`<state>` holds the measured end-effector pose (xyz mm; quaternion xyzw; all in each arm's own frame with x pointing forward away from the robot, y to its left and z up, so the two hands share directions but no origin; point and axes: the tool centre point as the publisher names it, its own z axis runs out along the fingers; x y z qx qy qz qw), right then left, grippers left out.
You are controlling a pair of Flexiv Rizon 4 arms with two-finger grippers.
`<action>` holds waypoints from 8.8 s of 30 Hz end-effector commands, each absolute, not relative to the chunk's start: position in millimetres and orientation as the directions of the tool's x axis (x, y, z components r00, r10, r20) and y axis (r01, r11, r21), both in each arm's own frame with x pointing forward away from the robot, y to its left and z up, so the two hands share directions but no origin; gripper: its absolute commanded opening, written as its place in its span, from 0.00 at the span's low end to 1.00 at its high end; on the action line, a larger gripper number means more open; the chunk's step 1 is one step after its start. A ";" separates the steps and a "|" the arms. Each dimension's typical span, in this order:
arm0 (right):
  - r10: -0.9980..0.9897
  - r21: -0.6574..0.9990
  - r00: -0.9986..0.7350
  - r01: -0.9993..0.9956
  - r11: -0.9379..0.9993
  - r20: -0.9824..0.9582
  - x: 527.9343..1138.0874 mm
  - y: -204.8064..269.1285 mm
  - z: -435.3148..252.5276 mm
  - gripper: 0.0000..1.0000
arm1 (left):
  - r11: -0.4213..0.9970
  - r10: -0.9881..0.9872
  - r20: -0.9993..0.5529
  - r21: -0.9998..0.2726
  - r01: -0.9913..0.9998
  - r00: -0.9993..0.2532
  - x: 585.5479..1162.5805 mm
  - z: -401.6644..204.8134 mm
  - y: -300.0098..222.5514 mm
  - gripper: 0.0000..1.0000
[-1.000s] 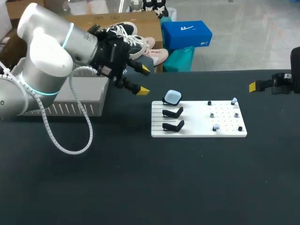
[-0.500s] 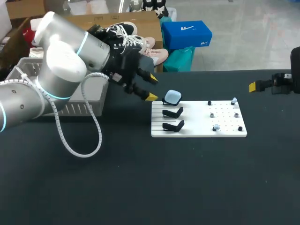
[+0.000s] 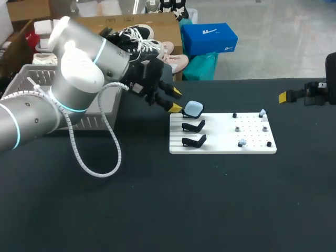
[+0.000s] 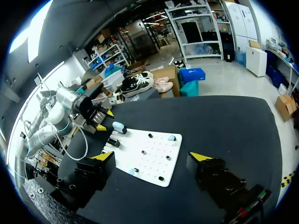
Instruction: Pick up each earbud case from the left stands, insert the matching earbuds, close the lid, and place the case in the box.
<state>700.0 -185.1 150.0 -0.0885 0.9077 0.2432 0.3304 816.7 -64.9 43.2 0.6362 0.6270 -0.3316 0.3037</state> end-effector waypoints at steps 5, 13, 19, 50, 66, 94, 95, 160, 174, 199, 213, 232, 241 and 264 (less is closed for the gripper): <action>0.000 0.383 -0.766 -0.321 0.866 -0.643 700.0 -185.1 150.0 1.00 | -0.053 0.595 -0.803 -0.067 0.996 -0.022 819.9 38.1 -72.0 0.73; 0.000 0.383 -0.766 -0.321 0.866 -0.643 700.0 -185.1 150.0 1.00 | -0.036 0.587 -0.808 -0.088 0.996 -0.050 817.2 31.8 -76.0 0.64; 0.000 0.383 -0.766 -0.321 0.866 -0.643 700.0 -185.1 150.0 1.00 | -0.027 0.574 -0.816 -0.097 0.995 -0.064 814.2 31.3 -80.3 0.61; 0.000 0.383 -0.766 -0.321 0.866 -0.643 700.0 -185.1 150.0 1.00 | 0.035 0.553 -0.828 -0.086 0.996 -0.091 817.9 16.5 -94.8 0.55; 0.000 0.383 -0.766 -0.321 0.866 -0.643 700.0 -185.1 150.0 1.00 | 0.023 0.551 -0.830 -0.085 0.996 -0.084 815.8 16.7 -96.6 0.21; 0.000 0.383 -0.766 -0.321 0.866 -0.643 700.0 -185.1 150.0 1.00 | 0.031 0.352 -0.936 -0.005 1.000 -0.015 754.5 99.5 -75.2 0.00; 0.000 0.383 -0.766 -0.321 0.866 -0.643 700.0 -185.1 150.0 1.00 | 0.023 0.342 -0.940 0.004 1.000 -0.004 748.5 103.1 -75.6 0.00; -0.109 0.327 -0.753 -0.405 0.854 -0.649 672.3 -160.6 153.3 1.00 | -0.060 0.194 -0.981 0.020 0.998 0.031 682.3 104.6 -117.4 0.00; -0.236 0.327 -0.742 -0.526 0.785 -0.628 638.0 -107.6 158.3 1.00 | -0.070 0.171 -0.982 0.065 0.995 0.077 680.3 101.4 -129.8 0.00; -0.322 0.304 -0.743 -0.570 0.763 -0.586 637.9 -39.9 140.3 1.00 | -0.070 0.171 -0.982 0.065 0.995 0.077 680.3 101.4 -129.8 0.00; -0.350 0.305 -0.748 -0.582 0.753 -0.563 651.5 -18.8 133.0 1.00 | -0.070 0.171 -0.982 0.065 0.995 0.077 680.3 101.4 -129.8 0.00; -0.370 0.297 -0.761 -0.578 0.760 -0.533 667.0 -9.1 121.8 1.00 | -0.070 0.171 -0.982 0.065 0.995 0.077 680.3 101.4 -129.8 0.00; -0.371 0.293 -0.766 -0.571 0.767 -0.524 670.8 -10.3 117.7 1.00 | -0.070 0.171 -0.982 0.065 0.995 0.077 680.3 101.4 -129.8 0.00; -0.359 0.296 -0.774 -0.559 0.774 -0.522 676.2 -11.9 118.0 1.00 | -0.070 0.171 -0.982 0.065 0.995 0.077 680.3 101.4 -129.8 0.00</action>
